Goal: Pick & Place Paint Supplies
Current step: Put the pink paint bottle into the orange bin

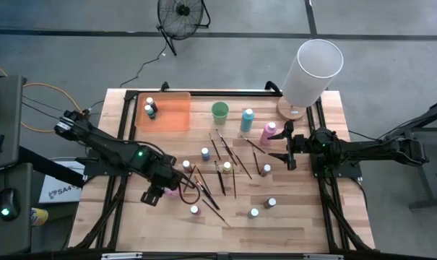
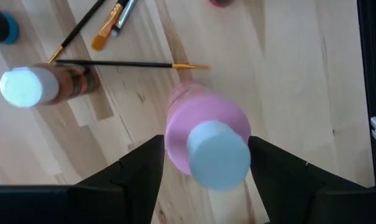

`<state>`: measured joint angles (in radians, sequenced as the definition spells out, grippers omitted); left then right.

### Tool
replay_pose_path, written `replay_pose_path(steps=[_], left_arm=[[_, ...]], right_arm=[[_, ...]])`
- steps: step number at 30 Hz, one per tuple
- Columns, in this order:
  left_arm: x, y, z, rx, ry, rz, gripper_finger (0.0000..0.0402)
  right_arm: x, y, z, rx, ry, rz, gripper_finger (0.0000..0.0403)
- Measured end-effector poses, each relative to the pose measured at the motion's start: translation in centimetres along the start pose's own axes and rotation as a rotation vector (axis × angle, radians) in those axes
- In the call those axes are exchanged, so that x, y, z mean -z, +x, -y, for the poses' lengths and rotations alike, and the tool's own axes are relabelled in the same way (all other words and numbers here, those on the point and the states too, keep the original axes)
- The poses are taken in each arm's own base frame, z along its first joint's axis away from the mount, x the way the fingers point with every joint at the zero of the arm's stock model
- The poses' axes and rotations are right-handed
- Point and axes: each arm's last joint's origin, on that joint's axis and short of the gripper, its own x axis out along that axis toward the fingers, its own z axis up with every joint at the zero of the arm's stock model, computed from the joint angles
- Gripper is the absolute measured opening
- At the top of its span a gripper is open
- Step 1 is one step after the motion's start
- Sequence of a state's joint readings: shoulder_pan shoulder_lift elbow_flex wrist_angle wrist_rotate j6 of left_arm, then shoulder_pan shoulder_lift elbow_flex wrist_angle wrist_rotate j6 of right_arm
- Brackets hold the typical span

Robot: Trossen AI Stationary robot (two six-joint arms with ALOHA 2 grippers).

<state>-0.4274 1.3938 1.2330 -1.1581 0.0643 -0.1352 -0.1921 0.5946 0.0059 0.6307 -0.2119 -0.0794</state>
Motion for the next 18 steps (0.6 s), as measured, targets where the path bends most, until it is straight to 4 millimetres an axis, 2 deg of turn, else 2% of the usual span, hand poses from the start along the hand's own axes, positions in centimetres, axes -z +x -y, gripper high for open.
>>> replay_pose_path(steps=[11,14,18], left_arm=[[-0.11,0.1,-0.04,-0.004,-0.028,0.003,0.0219],[-0.11,0.11,-0.04,-0.004,-0.029,0.003,0.0193],[-0.11,0.07,-0.04,-0.007,-0.031,0.005,0.0139]], right_arm=[[-0.01,0.0,0.0,0.0,0.0,0.001,0.0286],[-0.01,0.0,0.0,0.0,0.0,0.001,0.0286],[-0.01,0.0,0.0,0.0,0.0,0.001,0.0286]])
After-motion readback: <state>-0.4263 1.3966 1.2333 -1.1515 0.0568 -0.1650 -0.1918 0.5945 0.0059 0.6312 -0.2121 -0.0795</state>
